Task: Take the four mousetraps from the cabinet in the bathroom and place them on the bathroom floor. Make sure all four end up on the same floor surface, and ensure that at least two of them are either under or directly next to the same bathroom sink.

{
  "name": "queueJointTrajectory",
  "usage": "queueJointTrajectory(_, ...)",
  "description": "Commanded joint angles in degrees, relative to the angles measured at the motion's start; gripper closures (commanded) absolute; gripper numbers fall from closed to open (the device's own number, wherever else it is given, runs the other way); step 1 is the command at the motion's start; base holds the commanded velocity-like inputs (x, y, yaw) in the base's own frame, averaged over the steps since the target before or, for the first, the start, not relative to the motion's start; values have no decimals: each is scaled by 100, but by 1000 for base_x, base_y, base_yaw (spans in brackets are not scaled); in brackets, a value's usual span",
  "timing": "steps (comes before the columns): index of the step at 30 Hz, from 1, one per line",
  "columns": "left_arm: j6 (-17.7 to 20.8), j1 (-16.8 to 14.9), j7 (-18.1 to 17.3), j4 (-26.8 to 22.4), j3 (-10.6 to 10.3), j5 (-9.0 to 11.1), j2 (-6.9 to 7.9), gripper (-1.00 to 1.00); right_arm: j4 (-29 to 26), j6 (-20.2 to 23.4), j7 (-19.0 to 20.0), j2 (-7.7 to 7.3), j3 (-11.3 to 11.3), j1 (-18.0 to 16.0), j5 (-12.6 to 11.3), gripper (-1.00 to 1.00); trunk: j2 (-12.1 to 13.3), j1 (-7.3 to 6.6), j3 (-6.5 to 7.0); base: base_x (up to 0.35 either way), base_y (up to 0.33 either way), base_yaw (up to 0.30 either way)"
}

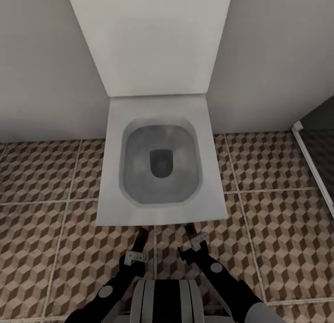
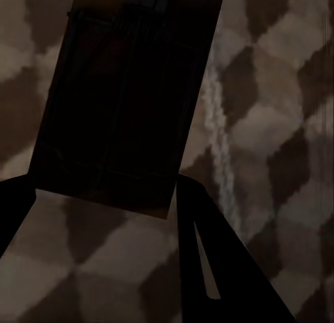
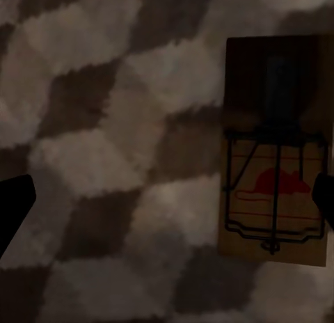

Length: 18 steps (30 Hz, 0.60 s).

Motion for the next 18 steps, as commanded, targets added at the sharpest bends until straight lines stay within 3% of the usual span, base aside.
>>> queueJointTrajectory(1,-30,-7,54,-2,-44,41,-3,100,7,-23,11,2,12,-4,-57,-100,-1,-1,-7,0,0,0)
queueJointTrajectory(18,-30,-7,54,-2,-55,41,-31,100,7,-22,10,7,12,-4,-61,-100,-1,-1,-148,0,0,0)
